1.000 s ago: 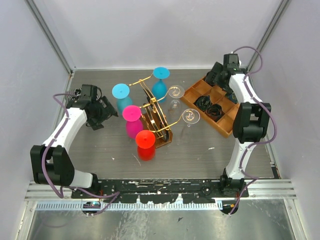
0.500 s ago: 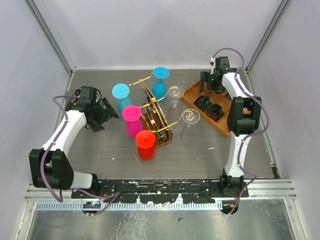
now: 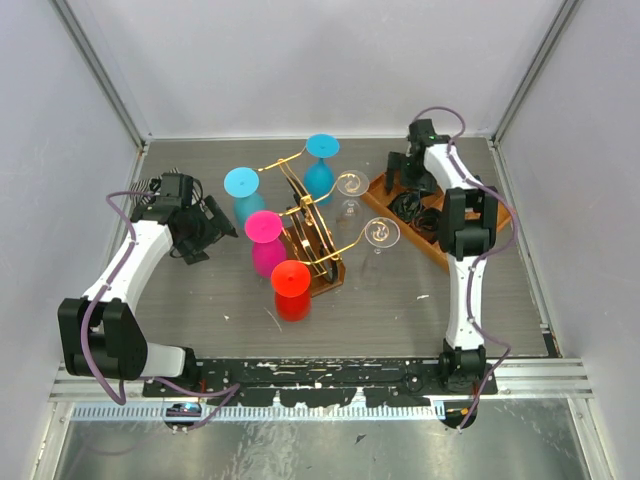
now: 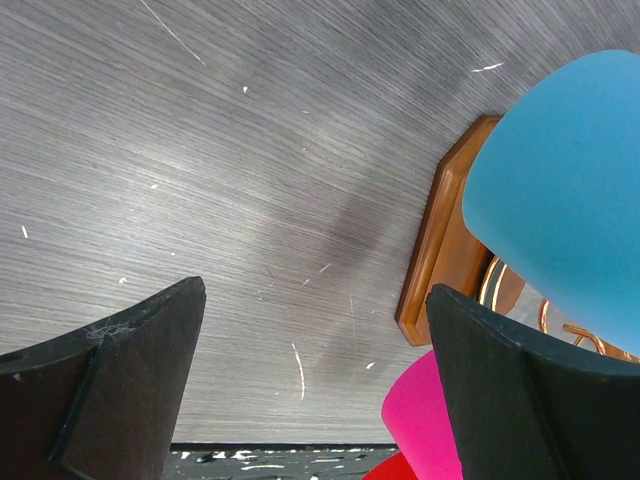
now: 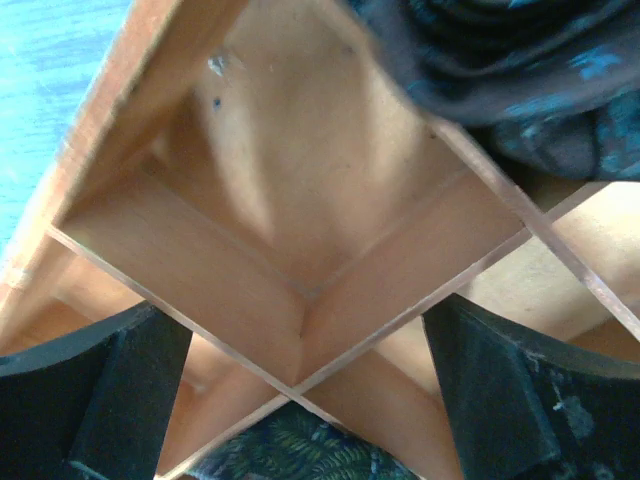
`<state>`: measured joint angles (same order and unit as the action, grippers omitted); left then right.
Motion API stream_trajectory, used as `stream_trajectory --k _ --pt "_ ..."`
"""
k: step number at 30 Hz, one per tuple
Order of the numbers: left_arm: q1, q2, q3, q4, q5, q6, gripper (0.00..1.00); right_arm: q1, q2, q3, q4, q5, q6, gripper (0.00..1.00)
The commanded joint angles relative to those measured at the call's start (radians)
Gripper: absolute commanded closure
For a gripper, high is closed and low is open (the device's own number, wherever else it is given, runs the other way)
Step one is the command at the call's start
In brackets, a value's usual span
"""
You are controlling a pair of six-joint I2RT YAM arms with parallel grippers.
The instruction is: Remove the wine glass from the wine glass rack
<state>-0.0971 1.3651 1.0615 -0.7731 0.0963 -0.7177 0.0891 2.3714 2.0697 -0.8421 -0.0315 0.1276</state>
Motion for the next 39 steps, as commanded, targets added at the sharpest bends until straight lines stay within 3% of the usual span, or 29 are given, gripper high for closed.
stream_trajectory --k 1,10,19,28,39 --pt "0.004 -0.019 -0.017 -0.021 0.014 0.013 0.00 -0.098 0.010 0.055 -0.053 0.016 0.257 0.00" --pt "0.003 -0.024 -0.025 -0.026 0.026 0.009 0.00 -0.185 0.001 0.008 0.089 -0.063 0.485 0.00" --pt "0.003 -0.068 -0.022 -0.069 0.029 0.017 0.00 -0.220 0.045 0.134 0.129 0.045 0.623 0.00" --pt "0.003 -0.131 -0.018 -0.105 0.026 0.011 0.00 -0.257 0.107 0.255 0.133 0.139 0.592 0.00" --pt "0.004 -0.155 -0.023 -0.128 0.022 0.015 0.00 -0.286 0.079 0.238 0.195 0.299 0.468 0.00"
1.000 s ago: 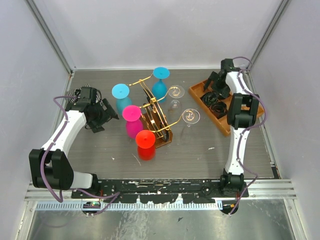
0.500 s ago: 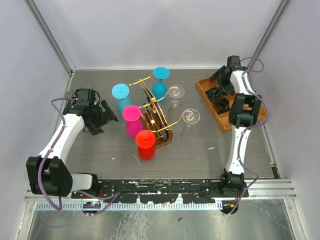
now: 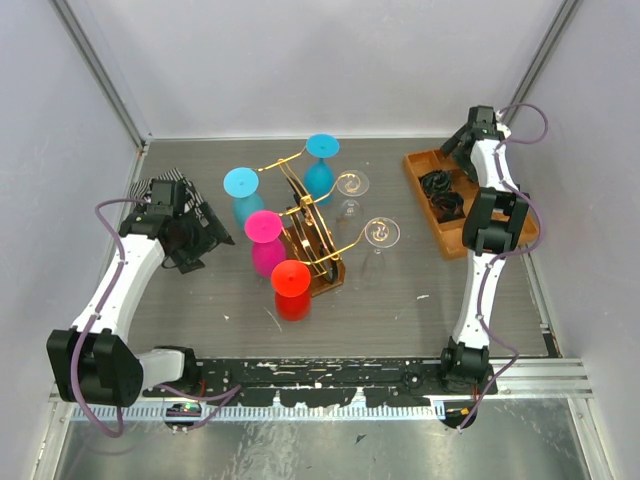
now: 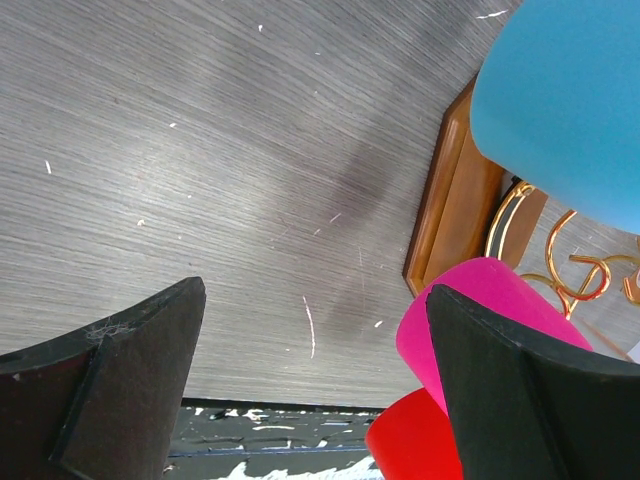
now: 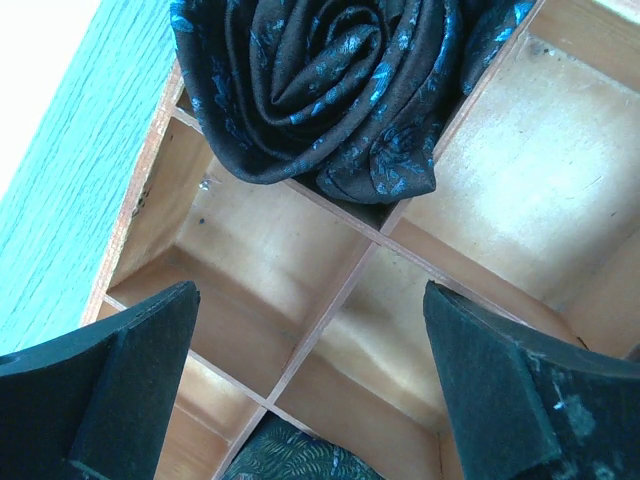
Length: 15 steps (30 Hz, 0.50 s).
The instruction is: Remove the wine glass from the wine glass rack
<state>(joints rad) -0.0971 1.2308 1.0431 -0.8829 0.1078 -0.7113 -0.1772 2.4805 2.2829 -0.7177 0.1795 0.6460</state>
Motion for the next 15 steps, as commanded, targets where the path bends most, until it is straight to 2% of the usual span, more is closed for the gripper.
stream_trajectory --k 1,9,15 --pt "0.004 -0.023 -0.005 -0.020 0.008 0.010 0.00 -0.028 -0.031 0.018 0.079 0.082 -0.048 0.00" --pt "0.003 -0.035 -0.021 -0.028 0.008 0.012 0.00 -0.033 -0.031 0.043 0.094 0.143 -0.126 0.00" --pt "0.004 -0.048 -0.028 -0.024 0.009 0.004 0.00 -0.024 -0.116 0.005 0.165 0.111 -0.144 0.00"
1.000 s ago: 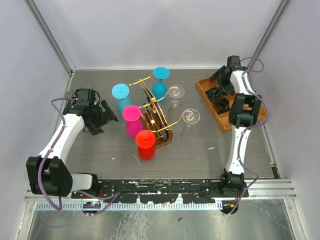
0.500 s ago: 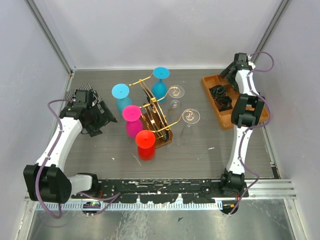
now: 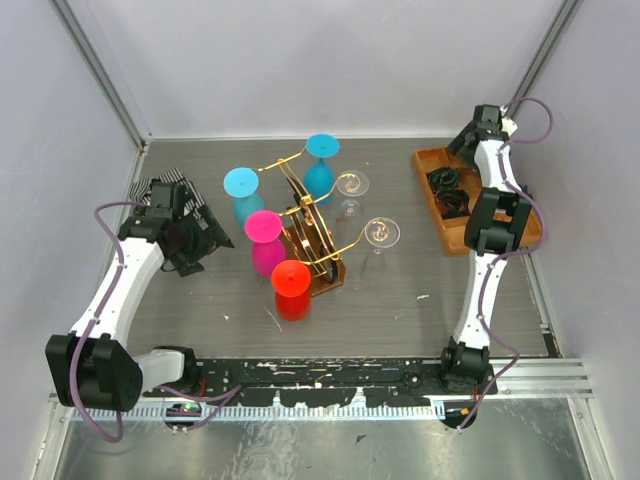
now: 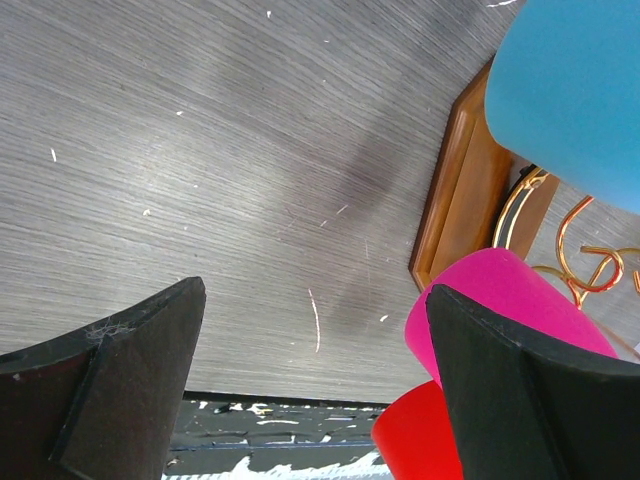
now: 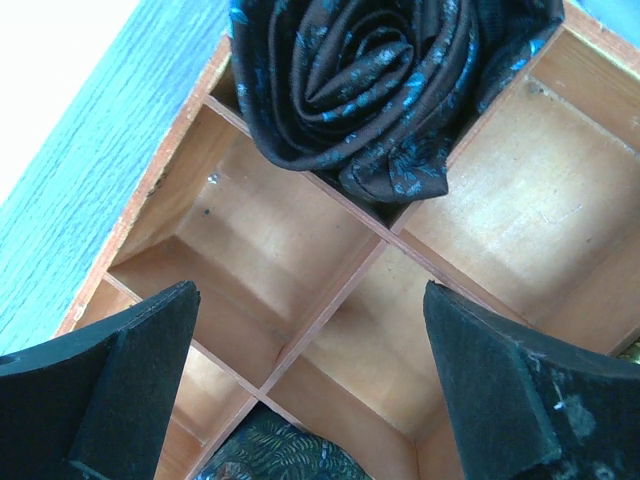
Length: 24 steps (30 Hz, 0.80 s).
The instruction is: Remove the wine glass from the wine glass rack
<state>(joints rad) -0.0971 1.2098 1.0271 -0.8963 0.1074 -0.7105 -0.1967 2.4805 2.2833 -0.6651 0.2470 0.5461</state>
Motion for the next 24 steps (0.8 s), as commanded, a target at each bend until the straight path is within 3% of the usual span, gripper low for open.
stream_trajectory --k 1,6,12,18,20,24 --pt "0.004 -0.028 -0.010 -0.012 0.009 0.003 0.00 0.001 -0.139 -0.010 0.136 0.040 -0.052 0.00" --pt "0.004 -0.043 0.002 -0.021 0.000 0.007 0.00 0.027 -0.247 -0.026 0.239 -0.098 -0.085 0.00" --pt "0.003 -0.065 0.051 -0.043 -0.019 0.034 0.01 0.083 -0.446 0.019 0.335 -0.142 -0.172 0.00" --pt "0.004 -0.054 0.105 -0.043 -0.033 0.054 0.02 0.227 -0.680 -0.035 0.333 -0.193 -0.324 0.00" --pt "0.004 -0.046 0.123 -0.037 -0.038 0.057 0.02 0.301 -0.782 -0.114 0.296 -0.226 -0.363 0.00" --pt "0.008 -0.027 0.181 -0.046 -0.078 0.064 0.02 0.398 -1.013 -0.455 0.338 -0.315 -0.345 0.00"
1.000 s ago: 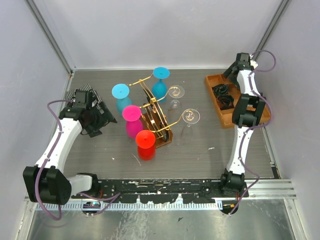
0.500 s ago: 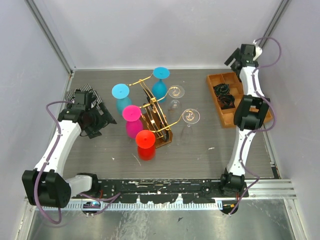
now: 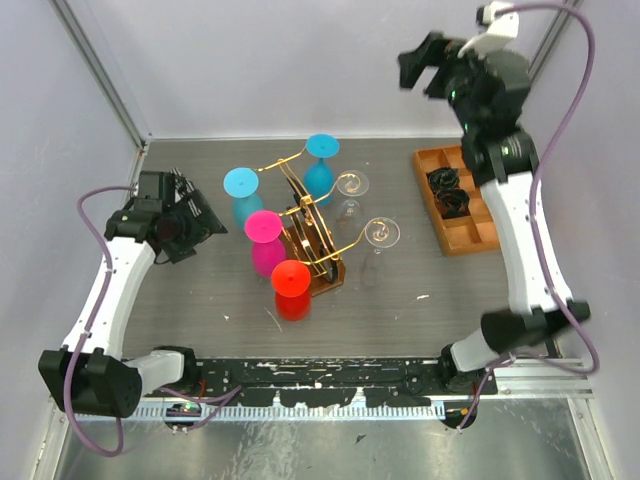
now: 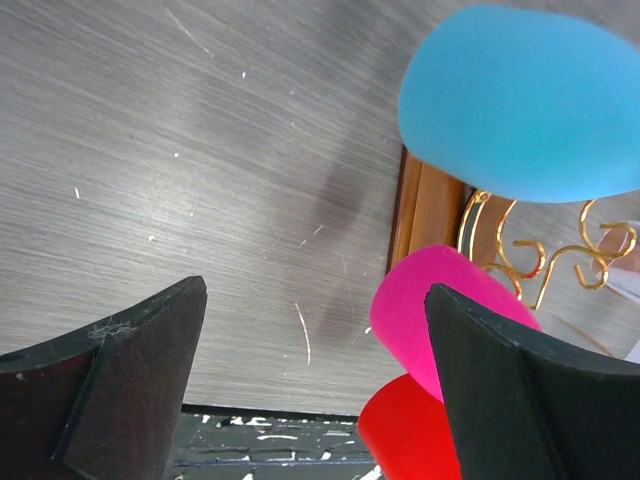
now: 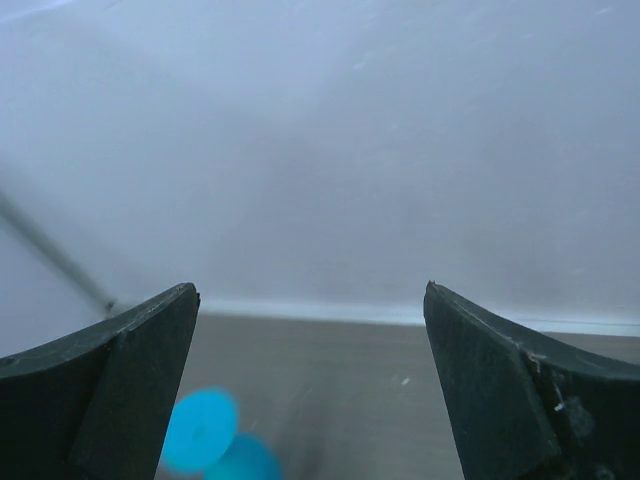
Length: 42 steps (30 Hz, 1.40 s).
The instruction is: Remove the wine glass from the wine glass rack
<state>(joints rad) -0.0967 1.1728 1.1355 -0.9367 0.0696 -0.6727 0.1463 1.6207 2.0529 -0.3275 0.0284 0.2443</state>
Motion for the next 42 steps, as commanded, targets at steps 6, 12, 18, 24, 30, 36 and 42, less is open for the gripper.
stream_trajectory --k 6,12,18,24,30,36,42 --pt "0.028 -0.007 0.133 -0.054 -0.109 0.053 0.02 0.090 -0.397 -0.420 -0.140 -0.281 0.058 0.13" --pt "0.034 -0.076 0.148 -0.061 -0.110 0.056 0.02 0.090 -0.447 -0.486 -0.342 -0.423 0.126 0.19" --pt "0.033 -0.176 0.179 -0.008 -0.024 0.076 0.02 0.090 -0.517 -0.623 -0.376 -0.425 0.217 0.23" --pt "0.032 -0.207 0.208 0.007 0.092 0.056 0.02 0.090 -0.558 -0.700 -0.439 -0.393 0.229 0.25" --pt "0.029 -0.218 0.187 0.094 0.287 -0.011 0.02 0.090 -0.598 -0.808 -0.369 -0.415 0.273 0.25" --pt "0.003 -0.222 0.226 0.092 0.292 0.018 0.02 0.097 -0.609 -0.772 -0.299 -0.467 0.204 0.30" --pt "0.003 -0.233 0.154 0.105 0.285 0.001 0.02 0.222 -0.509 -0.563 -0.350 -0.369 0.082 0.31"
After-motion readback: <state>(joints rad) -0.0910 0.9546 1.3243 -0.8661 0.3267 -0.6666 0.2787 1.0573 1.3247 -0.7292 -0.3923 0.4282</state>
